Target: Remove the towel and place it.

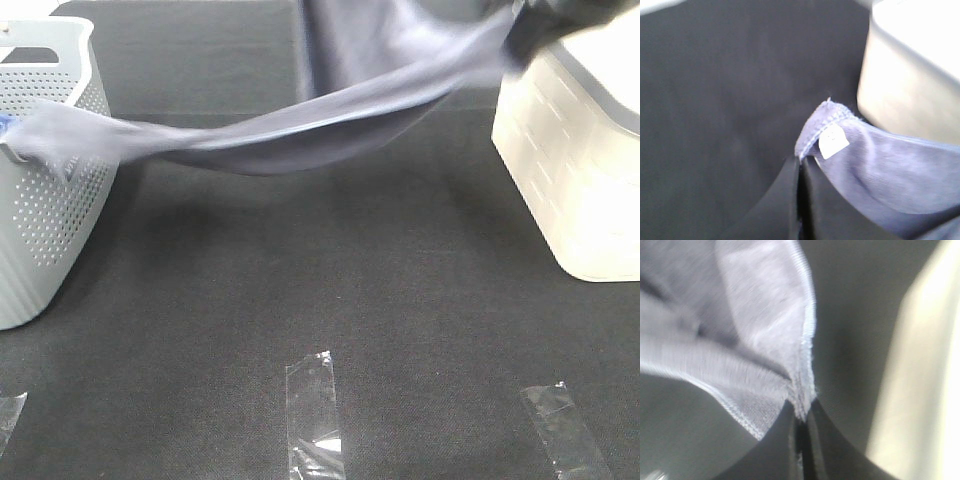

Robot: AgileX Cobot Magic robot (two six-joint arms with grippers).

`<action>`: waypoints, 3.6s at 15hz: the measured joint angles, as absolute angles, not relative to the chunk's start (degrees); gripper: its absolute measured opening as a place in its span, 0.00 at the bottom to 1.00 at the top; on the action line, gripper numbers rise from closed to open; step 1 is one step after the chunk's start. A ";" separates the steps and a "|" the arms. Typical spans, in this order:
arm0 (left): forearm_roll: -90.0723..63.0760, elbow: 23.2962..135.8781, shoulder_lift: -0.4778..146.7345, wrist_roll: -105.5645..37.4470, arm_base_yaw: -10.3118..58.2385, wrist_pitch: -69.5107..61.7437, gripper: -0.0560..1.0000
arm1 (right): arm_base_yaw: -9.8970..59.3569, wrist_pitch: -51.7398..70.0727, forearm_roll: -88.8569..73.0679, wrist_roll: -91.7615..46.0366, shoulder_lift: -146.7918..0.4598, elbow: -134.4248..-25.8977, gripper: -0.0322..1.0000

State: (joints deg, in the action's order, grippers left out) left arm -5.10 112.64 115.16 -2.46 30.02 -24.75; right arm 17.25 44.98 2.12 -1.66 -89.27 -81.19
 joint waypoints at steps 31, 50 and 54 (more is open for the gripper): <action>36.84 128.63 117.34 24.24 17.19 23.38 0.05 | 17.25 25.38 17.25 -2.58 -105.83 -130.35 0.03; 17.88 128.74 120.95 11.57 26.99 -60.79 0.05 | 17.25 69.56 1.15 -3.04 -106.51 -120.66 0.03; 15.24 128.74 120.95 10.37 26.99 -69.21 0.05 | 17.25 69.50 -5.27 -3.21 -106.34 -115.62 0.03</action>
State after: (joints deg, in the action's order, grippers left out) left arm 15.24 128.74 120.95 10.37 26.99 -69.21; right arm 17.25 69.50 -5.27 -3.21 -106.34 -115.62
